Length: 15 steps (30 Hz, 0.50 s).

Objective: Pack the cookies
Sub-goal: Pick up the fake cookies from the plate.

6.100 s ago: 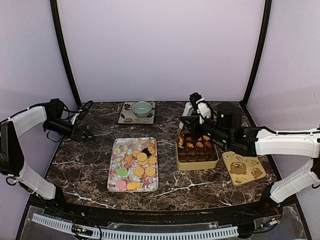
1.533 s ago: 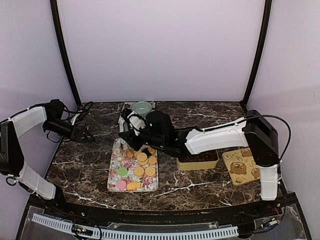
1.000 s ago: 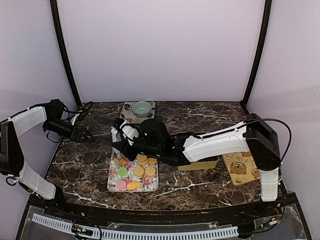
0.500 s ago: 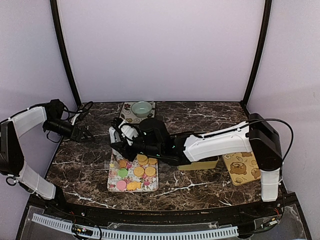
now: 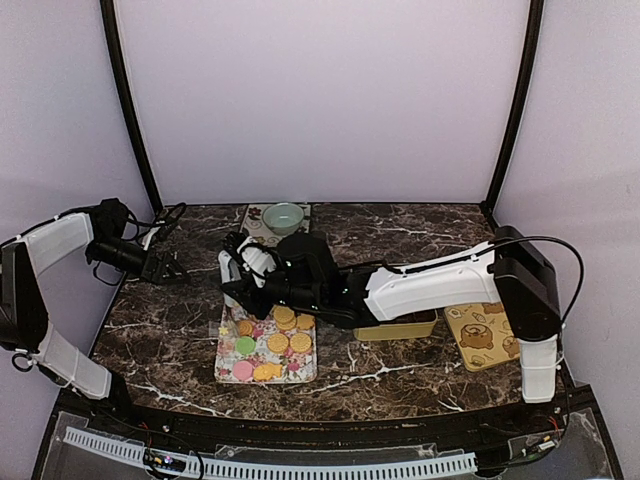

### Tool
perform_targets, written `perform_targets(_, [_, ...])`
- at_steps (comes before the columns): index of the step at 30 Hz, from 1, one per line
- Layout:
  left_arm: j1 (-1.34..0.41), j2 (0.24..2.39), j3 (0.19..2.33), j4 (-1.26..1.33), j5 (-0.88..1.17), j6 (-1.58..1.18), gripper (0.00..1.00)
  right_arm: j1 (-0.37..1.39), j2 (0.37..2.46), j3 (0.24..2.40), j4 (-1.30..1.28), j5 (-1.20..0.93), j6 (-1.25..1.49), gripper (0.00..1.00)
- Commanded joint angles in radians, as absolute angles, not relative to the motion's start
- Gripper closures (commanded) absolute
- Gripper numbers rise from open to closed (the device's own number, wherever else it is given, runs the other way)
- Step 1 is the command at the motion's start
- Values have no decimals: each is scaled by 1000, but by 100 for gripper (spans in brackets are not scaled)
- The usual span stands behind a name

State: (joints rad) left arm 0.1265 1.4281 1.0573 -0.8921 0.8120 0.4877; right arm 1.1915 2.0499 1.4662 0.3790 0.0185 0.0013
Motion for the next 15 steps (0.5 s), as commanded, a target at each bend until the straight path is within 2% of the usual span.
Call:
perform_targets(1, [133, 1411, 1054, -923, 832, 506, 2, 1182, 2057, 1466, 438, 2, 28, 59])
perform_targets(15, [132, 1404, 1055, -928, 828, 508, 2, 1182, 2100, 1471, 466, 14, 42, 61])
